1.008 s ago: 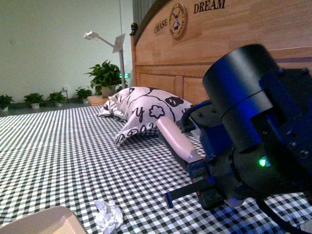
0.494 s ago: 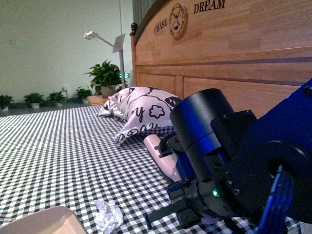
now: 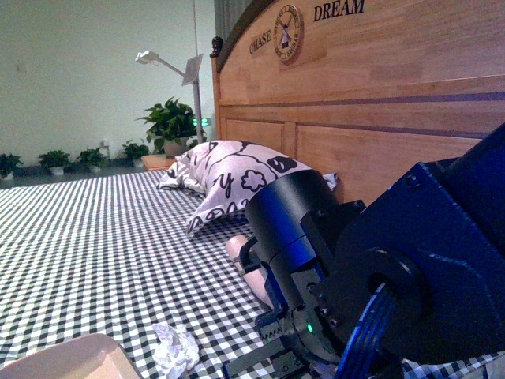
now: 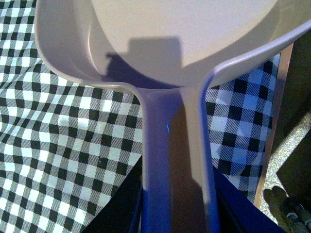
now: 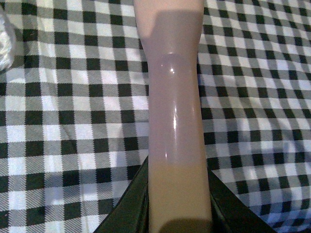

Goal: Clean up trash

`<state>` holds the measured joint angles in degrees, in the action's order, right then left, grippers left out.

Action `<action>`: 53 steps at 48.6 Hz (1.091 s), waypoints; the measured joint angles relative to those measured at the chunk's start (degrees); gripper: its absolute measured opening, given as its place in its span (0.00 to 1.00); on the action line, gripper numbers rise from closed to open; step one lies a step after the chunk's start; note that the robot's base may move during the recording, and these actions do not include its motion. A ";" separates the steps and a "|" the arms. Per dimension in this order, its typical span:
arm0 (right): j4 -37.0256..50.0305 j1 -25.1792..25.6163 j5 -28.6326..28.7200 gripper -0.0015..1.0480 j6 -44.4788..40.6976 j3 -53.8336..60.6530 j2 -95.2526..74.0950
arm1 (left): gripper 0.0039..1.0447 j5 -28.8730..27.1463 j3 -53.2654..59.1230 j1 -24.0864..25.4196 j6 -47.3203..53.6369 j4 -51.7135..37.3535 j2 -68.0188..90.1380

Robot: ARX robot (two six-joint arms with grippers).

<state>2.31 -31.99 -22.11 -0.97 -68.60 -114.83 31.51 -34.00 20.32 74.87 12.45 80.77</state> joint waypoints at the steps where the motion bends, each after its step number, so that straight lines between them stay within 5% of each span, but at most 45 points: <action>1: 0.02 -0.09 0.00 0.19 0.00 0.00 -0.09 | 0.26 0.02 0.00 0.00 0.00 0.00 0.00; 25: 0.98 -2.82 2.05 0.19 0.39 3.04 -1.03 | 0.26 0.02 0.00 0.00 0.00 0.00 0.00; 38: -3.67 -6.10 16.72 0.19 1.70 6.95 5.33 | 0.26 0.02 0.00 0.00 0.00 0.00 0.00; 53: -3.48 -5.57 21.09 0.19 1.88 9.44 11.80 | 0.26 0.02 0.00 0.00 0.00 0.00 0.00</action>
<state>-1.17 -37.56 -1.02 0.91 -59.16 -103.02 31.53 -34.00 20.32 74.87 12.45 80.77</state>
